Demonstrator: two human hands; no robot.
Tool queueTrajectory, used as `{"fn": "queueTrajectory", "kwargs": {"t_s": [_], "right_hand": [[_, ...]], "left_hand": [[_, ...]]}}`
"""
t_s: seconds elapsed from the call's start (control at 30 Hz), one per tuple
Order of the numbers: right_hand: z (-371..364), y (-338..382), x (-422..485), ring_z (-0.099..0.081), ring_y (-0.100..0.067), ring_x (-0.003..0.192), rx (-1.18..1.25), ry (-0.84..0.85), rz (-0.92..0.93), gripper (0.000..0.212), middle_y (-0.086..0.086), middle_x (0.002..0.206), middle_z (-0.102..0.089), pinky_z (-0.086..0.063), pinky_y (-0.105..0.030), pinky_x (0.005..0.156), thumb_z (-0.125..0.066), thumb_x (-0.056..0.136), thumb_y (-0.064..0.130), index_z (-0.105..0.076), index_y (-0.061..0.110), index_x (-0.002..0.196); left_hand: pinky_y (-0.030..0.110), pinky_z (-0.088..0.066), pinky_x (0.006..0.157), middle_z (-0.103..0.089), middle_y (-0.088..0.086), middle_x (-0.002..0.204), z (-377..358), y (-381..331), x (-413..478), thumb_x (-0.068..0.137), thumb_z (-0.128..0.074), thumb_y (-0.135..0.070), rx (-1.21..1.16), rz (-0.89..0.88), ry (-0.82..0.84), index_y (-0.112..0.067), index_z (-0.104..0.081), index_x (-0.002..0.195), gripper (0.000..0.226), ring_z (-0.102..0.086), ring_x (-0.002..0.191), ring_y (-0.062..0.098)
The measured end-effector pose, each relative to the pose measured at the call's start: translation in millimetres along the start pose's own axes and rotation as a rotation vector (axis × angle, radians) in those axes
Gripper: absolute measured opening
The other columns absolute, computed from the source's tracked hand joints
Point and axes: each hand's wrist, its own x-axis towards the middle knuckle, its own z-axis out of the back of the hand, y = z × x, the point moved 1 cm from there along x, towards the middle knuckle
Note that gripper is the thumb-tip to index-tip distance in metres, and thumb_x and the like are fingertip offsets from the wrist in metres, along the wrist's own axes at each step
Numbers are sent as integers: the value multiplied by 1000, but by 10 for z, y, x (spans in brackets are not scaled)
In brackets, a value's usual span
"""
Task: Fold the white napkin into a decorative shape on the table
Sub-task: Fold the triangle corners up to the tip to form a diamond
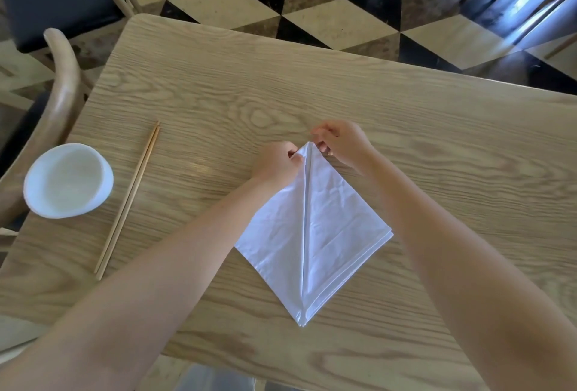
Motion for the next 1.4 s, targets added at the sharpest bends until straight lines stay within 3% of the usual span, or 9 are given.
{"fn": "queueTrajectory", "kwargs": {"t_s": [0.1, 0.27, 0.37, 0.53, 0.73, 0.9, 1.03, 1.23, 1.4], "right_hand": [[95, -13, -59, -45, -10, 50, -112, 116, -4, 29, 1, 58, -52, -41, -24, 59, -51, 88, 27, -57, 7, 68], [158, -44, -210, -25, -8, 38, -162, 272, 6, 25, 14, 38, -35, -24, -19, 39, -64, 80, 27, -65, 35, 57], [122, -56, -205, -24, -5, 32, -137, 209, -20, 46, 15, 30, -34, -19, -14, 35, -67, 79, 23, -56, 39, 38], [90, -32, -169, -38, 1, 29, -81, 152, -22, 28, 18, 34, -45, -24, -8, 31, -71, 76, 24, -57, 31, 53], [49, -39, -79, -43, -11, 50, -146, 22, -11, 12, 4, 59, -52, -33, -22, 44, -70, 76, 25, -68, 13, 76], [-86, -115, -309, -53, -28, 104, -318, -270, 113, 27, -12, 111, -61, -42, -36, 84, -54, 90, 19, -58, 5, 113], [-440, -351, -795, -41, -31, 131, -609, -292, 372, 41, -14, 139, -48, -29, -45, 110, -49, 93, 14, -47, 4, 132], [-586, -590, -926, -29, -27, 139, -747, -198, 395, 47, -9, 148, -37, -20, -43, 115, -44, 96, 20, -36, 5, 140], [-614, -618, -1097, -18, -23, 143, -735, -127, 320, 49, -7, 153, -26, -10, -40, 118, -35, 98, 23, -28, 7, 144]], "left_hand": [[32, -27, 55, -45, 9, 63, 10, 12, -43, 88, -47, -9, -12, -100, -54, 4, -52, 75, 19, -39, 60, 22], [26, -28, 49, -47, -3, 62, 48, 16, -66, 93, -46, -19, -21, -173, 37, -11, -52, 94, 10, -42, 57, 15], [22, -27, 46, -38, -6, 57, 154, 46, -16, 87, -54, -17, -97, -94, 223, -19, -45, 69, 20, -35, 46, 2], [25, -24, 49, -36, -5, 57, 230, 92, 5, 80, -67, -14, -184, -25, 250, -15, -43, 61, 31, -33, 51, 10], [10, -33, 43, -50, -6, 63, 182, 33, 53, 77, -70, -14, -229, -25, 156, -18, -53, 74, 17, -45, 53, 6], [32, -44, 85, -56, 10, 112, 107, 97, -83, 86, -58, -15, 33, -192, -119, -11, -50, 124, 39, -54, 99, 21], [43, -15, 116, -33, 11, 150, -240, 278, -569, 96, -39, -27, 457, -343, -70, -7, -31, 142, 51, -25, 140, 27], [53, -36, 105, -44, 17, 142, -676, 338, -1207, 91, -28, -36, 651, -276, -68, 1, -43, 134, 59, -38, 133, 31], [53, -35, 107, -40, 18, 144, -746, 340, -1511, 92, -29, -35, 612, -247, -51, 2, -40, 136, 58, -35, 134, 32]]}}
